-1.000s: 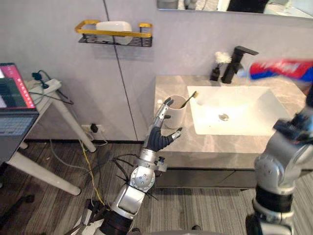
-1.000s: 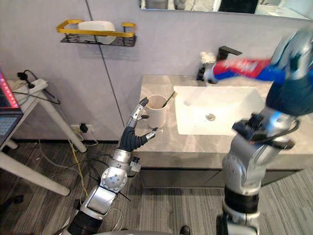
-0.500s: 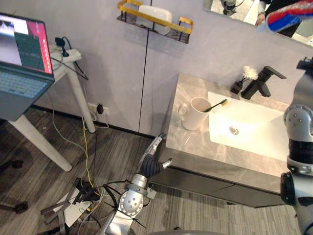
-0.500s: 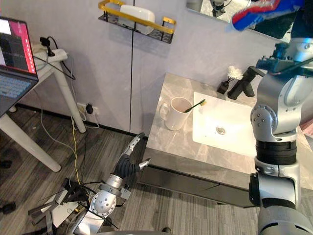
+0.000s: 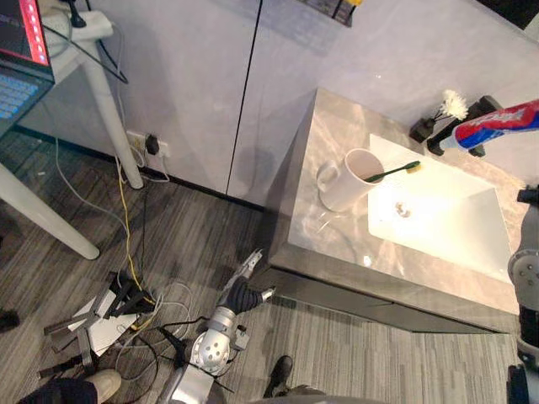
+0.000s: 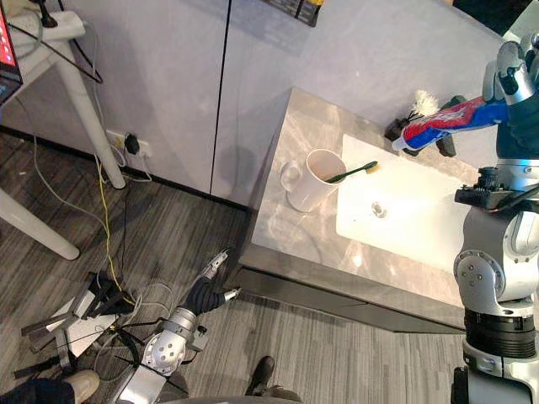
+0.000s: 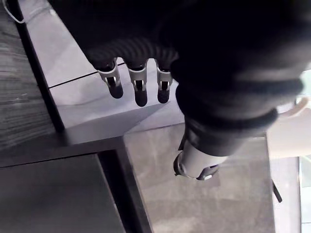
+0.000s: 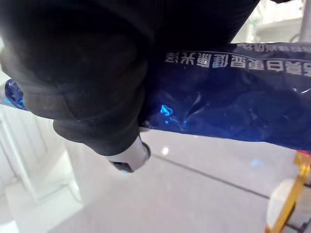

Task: Organize washtable

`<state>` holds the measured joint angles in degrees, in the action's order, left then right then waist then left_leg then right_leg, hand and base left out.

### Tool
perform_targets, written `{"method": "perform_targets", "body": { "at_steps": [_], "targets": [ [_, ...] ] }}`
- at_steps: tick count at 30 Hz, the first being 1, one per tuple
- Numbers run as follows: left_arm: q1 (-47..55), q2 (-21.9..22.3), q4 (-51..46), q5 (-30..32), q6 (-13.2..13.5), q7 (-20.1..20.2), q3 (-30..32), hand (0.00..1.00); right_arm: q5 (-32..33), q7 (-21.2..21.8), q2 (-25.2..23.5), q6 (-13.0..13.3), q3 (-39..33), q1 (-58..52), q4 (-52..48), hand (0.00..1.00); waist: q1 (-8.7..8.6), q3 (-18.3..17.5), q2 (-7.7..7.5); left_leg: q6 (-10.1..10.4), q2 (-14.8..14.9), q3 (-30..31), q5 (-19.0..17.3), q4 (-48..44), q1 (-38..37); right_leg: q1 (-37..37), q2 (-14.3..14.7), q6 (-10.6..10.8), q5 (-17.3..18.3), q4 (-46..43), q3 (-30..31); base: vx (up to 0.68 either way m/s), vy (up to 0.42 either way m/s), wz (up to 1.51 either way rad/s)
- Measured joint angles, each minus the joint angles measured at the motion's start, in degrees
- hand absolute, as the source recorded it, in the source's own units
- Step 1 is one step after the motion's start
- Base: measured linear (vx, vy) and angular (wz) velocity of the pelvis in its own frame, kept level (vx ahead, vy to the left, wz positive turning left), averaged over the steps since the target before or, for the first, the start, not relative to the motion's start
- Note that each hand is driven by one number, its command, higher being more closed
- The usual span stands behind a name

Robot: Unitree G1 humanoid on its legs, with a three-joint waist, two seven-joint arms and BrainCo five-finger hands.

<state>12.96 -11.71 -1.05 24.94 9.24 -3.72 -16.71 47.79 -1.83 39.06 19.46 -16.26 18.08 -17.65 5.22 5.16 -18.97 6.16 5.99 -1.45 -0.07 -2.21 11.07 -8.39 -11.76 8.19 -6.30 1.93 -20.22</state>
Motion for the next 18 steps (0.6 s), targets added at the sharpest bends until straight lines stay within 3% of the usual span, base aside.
{"method": "perform_targets", "body": {
  "at_steps": [10, 15, 18],
  "targets": [
    [-0.7, -0.1, 2.7, 0.6, -0.3, -0.2, 4.0, 0.00, 1.9, 0.6, -0.5, -0.2, 0.0, 1.9, -0.6, 1.00, 0.05, 1.3, -0.35, -0.1, 0.2, -0.4, 0.0, -0.7, 2.7, -3.0, 0.2, -0.4, -1.8, 0.0, 0.1, -0.03, 0.005, -0.05],
    [-0.6, -0.3, 4.5, 0.5, -1.4, -0.1, 4.0, 0.00, 3.9, -1.3, -0.5, 0.2, 0.3, 6.8, 0.8, 1.00, 0.28, 1.5, -0.40, -0.1, 1.1, -0.1, 0.0, -1.0, 3.9, -4.0, 1.1, 0.0, -3.0, 0.0, -0.1, 0.00, 0.000, 0.00],
    [-0.6, -0.3, 5.3, 0.3, -1.6, -0.1, 4.4, 0.00, 3.9, -2.0, -1.7, 0.3, 0.3, 7.3, 0.8, 1.00, 0.33, 2.5, -1.38, -0.1, 1.1, 0.3, 0.0, -1.3, 4.6, -4.2, 1.2, -0.2, -3.1, 0.0, -0.3, 0.00, 0.002, 0.04]
  ]
}}
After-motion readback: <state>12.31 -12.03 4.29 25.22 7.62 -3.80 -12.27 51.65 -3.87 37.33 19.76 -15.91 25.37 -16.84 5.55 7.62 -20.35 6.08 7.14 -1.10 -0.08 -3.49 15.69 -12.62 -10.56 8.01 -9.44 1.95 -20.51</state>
